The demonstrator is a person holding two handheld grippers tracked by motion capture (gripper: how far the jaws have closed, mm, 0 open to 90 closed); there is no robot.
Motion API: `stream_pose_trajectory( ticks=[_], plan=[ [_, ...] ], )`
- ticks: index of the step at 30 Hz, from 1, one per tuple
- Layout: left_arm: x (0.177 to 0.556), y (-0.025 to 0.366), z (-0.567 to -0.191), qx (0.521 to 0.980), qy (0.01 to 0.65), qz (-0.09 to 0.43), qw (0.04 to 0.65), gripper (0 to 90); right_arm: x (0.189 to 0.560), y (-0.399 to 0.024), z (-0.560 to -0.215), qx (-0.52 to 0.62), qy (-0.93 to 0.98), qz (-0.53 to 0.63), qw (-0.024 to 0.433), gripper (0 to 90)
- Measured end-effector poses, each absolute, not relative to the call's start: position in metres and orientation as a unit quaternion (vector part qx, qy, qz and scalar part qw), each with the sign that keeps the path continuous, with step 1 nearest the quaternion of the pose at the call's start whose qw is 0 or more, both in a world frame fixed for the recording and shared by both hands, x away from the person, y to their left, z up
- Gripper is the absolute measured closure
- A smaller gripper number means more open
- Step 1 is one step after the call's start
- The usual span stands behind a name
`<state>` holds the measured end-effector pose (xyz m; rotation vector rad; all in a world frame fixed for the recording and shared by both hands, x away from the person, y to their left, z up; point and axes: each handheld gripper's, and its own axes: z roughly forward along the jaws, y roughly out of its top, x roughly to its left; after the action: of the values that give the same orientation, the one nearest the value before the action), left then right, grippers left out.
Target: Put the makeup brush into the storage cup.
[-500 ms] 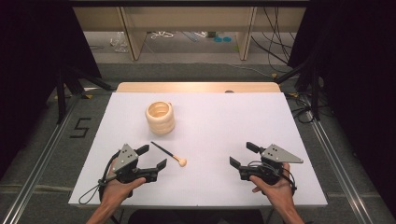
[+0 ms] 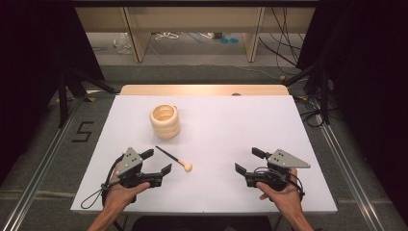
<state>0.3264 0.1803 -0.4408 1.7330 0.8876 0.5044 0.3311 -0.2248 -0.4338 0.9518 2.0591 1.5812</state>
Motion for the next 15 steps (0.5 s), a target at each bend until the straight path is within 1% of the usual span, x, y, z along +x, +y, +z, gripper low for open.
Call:
stream_pose_trajectory(
  ticks=[9,15],
  plan=[
    [0.335,0.180,-0.441,0.736,0.376,0.213,0.520,16.4,0.332,-0.224,-0.435,0.336,0.735,0.559,0.188,16.3],
    [0.343,0.179,-0.438,0.748,0.369,0.197,0.515,16.4,0.332,-0.224,-0.436,0.337,0.737,0.557,0.183,16.7]
  ],
)
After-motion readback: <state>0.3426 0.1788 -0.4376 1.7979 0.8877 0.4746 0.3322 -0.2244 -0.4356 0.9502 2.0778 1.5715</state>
